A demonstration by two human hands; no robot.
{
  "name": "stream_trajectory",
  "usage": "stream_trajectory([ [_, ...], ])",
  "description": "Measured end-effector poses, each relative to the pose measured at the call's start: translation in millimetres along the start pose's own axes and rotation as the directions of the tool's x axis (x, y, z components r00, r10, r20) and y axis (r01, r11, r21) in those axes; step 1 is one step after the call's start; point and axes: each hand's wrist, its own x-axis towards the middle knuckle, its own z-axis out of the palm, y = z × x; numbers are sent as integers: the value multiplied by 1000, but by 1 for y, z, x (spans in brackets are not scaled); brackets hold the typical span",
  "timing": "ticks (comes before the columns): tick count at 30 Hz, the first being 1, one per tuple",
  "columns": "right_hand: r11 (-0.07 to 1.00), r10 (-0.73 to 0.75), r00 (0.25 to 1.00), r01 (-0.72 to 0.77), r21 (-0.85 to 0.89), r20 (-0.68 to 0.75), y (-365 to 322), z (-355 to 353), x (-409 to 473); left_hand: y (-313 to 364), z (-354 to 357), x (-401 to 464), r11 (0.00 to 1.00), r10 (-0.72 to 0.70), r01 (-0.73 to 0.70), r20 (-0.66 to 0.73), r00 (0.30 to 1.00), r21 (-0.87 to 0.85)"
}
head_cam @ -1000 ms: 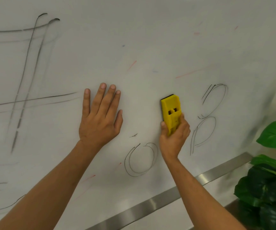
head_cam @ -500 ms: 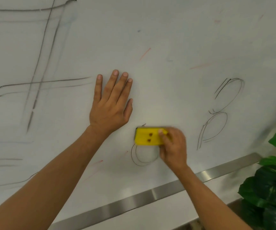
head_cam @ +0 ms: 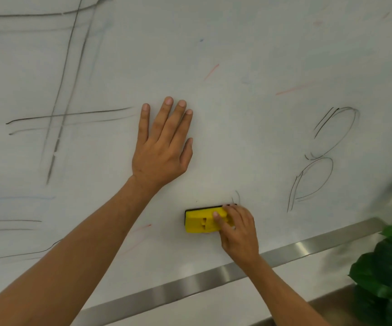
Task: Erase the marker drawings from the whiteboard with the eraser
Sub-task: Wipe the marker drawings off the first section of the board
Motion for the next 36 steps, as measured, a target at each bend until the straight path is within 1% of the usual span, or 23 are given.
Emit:
stream_trajectory([
  [2,999,-24,999,24,-23,40,12,-1,-11,0,0,0,1000,2,-2,2,1000,3],
  [4,1000,18,999,-17,-21,40,23,-8,-9,1,-1,0,1000,4,-4,10,1000,8],
  [6,990,140,990,-140,5,3,31,-16,-2,0,-2,0,1000,4,-4,16,1000,8],
  [7,973,230,972,-229,30,-39,33,-19,3,0,-2,0,1000,5,-5,18,1000,11],
  [8,938,345,935,-339,72,-87,35,-21,8,1,-2,1,1000,6,-7,19,1000,13],
  [9,876,478,869,-461,143,-128,35,-23,14,1,-2,1,1000,8,-8,21,1000,14],
  [10,785,611,777,-572,238,-150,36,-23,20,1,-2,0,1000,10,-10,22,1000,14],
  [12,590,795,591,-703,397,-135,33,-23,30,0,-2,0,1000,16,-16,22,1000,9],
  [14,452,880,462,-747,487,-108,24,-20,35,0,-3,0,1000,22,-22,23,1000,7],
  [15,398,906,414,-753,524,-94,15,-18,35,0,-3,0,1000,25,-25,23,999,9],
  [16,361,919,386,-754,549,-74,4,-14,33,-1,-3,0,1000,26,-27,24,999,12],
  [17,353,919,391,-755,552,-53,-12,-10,27,-1,-3,0,1000,26,-27,24,999,14],
  [20,447,850,527,-737,507,17,-71,10,7,1,-4,-1,999,32,-32,15,999,27],
  [21,463,835,549,-736,493,36,-88,17,1,2,-3,-1,999,38,-38,15,999,11],
  [23,460,826,560,-736,496,65,-112,23,-3,1,-4,-1,999,46,-46,15,999,1],
  [26,462,824,564,-724,512,53,-107,23,-1,-3,-6,-3,999,45,-45,6,999,13],
  [27,432,851,524,-729,531,28,-98,21,-1,-3,-5,-3,999,48,-48,7,999,12],
  [28,364,892,451,-744,560,19,-86,18,2,-3,-5,-3,999,48,-48,6,999,14],
  [31,69,984,159,-767,638,84,-47,8,11,-1,-4,-3,999,32,-31,-3,999,16],
  [33,-133,988,-41,-725,676,150,-28,5,19,0,-3,-2,1000,28,-28,-5,1000,10],
  [34,-213,976,-123,-690,691,177,-23,5,22,0,-3,-2,1000,28,-28,-6,1000,13],
  [35,-266,964,-181,-662,701,195,-20,6,24,1,-4,-2,999,28,-28,-8,1000,15],
  [36,-292,956,-213,-648,703,201,-21,7,26,1,-4,-2,999,29,-29,-10,1000,14],
])
